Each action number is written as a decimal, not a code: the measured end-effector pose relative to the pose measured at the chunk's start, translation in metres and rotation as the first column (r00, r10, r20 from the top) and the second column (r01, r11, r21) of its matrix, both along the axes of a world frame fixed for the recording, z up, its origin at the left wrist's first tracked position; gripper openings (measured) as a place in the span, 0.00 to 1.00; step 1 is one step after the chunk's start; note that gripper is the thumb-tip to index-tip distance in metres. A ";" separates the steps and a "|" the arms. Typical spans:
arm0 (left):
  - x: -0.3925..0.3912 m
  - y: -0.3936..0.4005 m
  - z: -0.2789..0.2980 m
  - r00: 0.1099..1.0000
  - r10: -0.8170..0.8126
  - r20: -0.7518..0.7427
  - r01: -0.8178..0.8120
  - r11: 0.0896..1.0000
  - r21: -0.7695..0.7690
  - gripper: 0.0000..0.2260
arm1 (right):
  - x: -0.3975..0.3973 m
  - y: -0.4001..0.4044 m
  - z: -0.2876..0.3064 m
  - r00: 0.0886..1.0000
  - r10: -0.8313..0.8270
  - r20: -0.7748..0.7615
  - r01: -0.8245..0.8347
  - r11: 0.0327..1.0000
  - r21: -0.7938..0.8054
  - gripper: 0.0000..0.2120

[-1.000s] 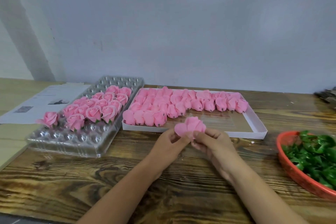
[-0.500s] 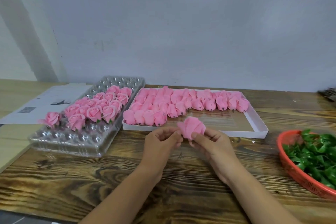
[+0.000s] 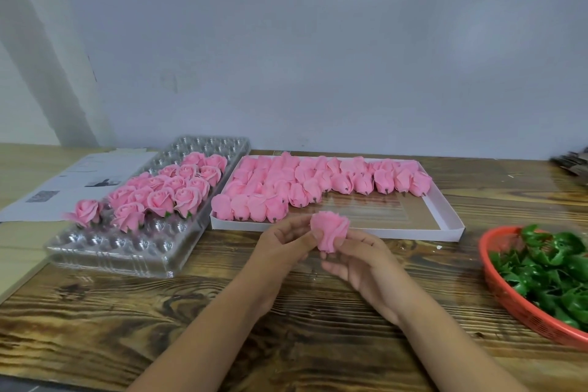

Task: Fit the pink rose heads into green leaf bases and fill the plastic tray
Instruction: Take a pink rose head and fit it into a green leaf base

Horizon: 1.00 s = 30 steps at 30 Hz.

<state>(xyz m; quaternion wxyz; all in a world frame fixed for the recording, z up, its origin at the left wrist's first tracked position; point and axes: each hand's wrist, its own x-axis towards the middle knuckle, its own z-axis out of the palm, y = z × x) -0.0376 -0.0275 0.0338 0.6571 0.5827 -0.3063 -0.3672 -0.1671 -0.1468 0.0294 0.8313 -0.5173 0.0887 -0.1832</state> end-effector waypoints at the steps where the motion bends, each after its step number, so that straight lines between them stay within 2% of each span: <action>1: 0.003 0.000 0.001 0.998 -0.048 0.046 0.047 0.999 0.024 0.15 | 0.000 -0.001 0.000 1.000 0.027 -0.002 -0.027 0.999 0.021 0.07; 3: 0.006 0.002 0.004 0.980 -0.184 0.071 0.182 0.983 0.035 0.17 | 0.000 -0.003 0.000 0.997 0.076 -0.004 -0.076 0.995 0.066 0.10; 5: 0.009 0.004 0.004 0.953 -0.302 0.034 0.302 0.953 0.012 0.18 | 0.001 -0.003 0.000 0.990 0.138 0.003 -0.138 0.983 0.120 0.14; 9: 0.013 0.005 -0.003 0.935 -0.352 0.031 0.350 0.935 0.045 0.23 | 0.000 -0.001 0.002 0.970 0.244 0.002 -0.240 0.952 0.190 0.18; 13: 0.012 0.005 -0.003 0.890 -0.441 0.117 0.435 0.898 0.074 0.15 | -0.003 0.001 0.005 0.942 0.336 -0.016 -0.322 0.913 0.250 0.22; 18: 0.005 0.004 -0.002 0.898 -0.434 0.075 0.432 0.901 0.049 0.34 | -0.005 0.003 0.007 0.910 0.414 -0.030 -0.390 0.876 0.284 0.19; 20: 0.004 0.003 -0.004 0.912 -0.409 0.037 0.409 0.912 -0.005 0.35 | -0.003 0.005 0.007 0.932 0.360 -0.042 -0.330 0.892 0.309 0.18; 23: 0.007 0.003 -0.007 0.943 -0.333 -0.024 0.330 0.941 -0.079 0.30 | 0.000 0.006 0.004 0.977 0.192 -0.095 -0.161 0.951 0.264 0.16; 26: 0.008 0.001 -0.009 0.962 -0.273 -0.002 0.271 0.958 -0.095 0.25 | 0.003 0.009 0.001 0.988 0.078 -0.132 -0.058 0.987 0.148 0.13; 30: 0.005 0.001 -0.010 0.978 -0.208 0.022 0.209 0.971 -0.113 0.26 | 0.005 0.014 0.001 0.991 -0.027 -0.133 0.044 0.991 0.123 0.17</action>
